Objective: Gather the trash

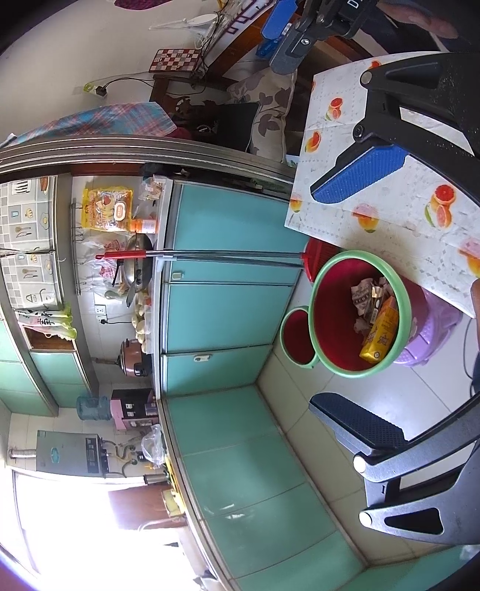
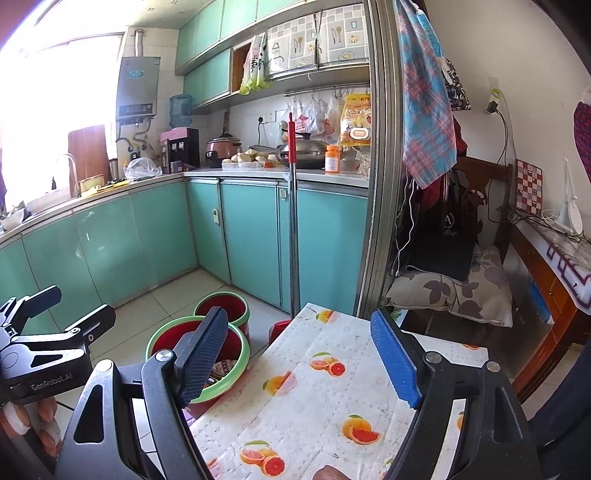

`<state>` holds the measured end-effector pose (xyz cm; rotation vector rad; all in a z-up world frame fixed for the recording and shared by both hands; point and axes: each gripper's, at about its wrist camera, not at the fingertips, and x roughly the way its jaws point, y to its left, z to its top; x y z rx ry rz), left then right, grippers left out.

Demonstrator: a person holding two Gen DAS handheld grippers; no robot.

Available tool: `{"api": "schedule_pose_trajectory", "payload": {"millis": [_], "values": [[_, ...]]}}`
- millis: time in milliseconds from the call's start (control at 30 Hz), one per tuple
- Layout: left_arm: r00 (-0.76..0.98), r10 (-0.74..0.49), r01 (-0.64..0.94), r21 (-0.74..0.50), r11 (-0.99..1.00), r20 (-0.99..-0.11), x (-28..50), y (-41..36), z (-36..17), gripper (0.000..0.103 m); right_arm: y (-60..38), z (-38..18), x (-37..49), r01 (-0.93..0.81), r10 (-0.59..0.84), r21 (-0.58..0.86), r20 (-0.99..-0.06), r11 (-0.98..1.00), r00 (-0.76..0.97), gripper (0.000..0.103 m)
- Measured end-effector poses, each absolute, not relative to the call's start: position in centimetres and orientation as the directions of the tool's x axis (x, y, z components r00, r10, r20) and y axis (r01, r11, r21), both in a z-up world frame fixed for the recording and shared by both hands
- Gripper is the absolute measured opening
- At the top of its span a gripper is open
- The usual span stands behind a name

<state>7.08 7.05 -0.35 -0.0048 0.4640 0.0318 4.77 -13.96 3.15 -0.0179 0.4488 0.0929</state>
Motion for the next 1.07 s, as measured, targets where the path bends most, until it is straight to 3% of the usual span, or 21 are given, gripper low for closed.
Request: {"api": "schedule_pose_trajectory", "payload": {"millis": [900,1067], "values": [[0.896,0.021,-0.022,0.004,1.000,-0.444,7.0,6.5,-0.3,0.103,-14.2,3.7,4.8,-0.089,0.077,-0.008,-0.435,0.996,0.897,0.080],[0.922,0.010,-0.005,0.016,1.000,-0.387,6.3,6.0,0.1,0.103,-14.3,3.6,4.9,-0.089,0.077,-0.007,-0.438,0.996,0.896,0.080]]}}
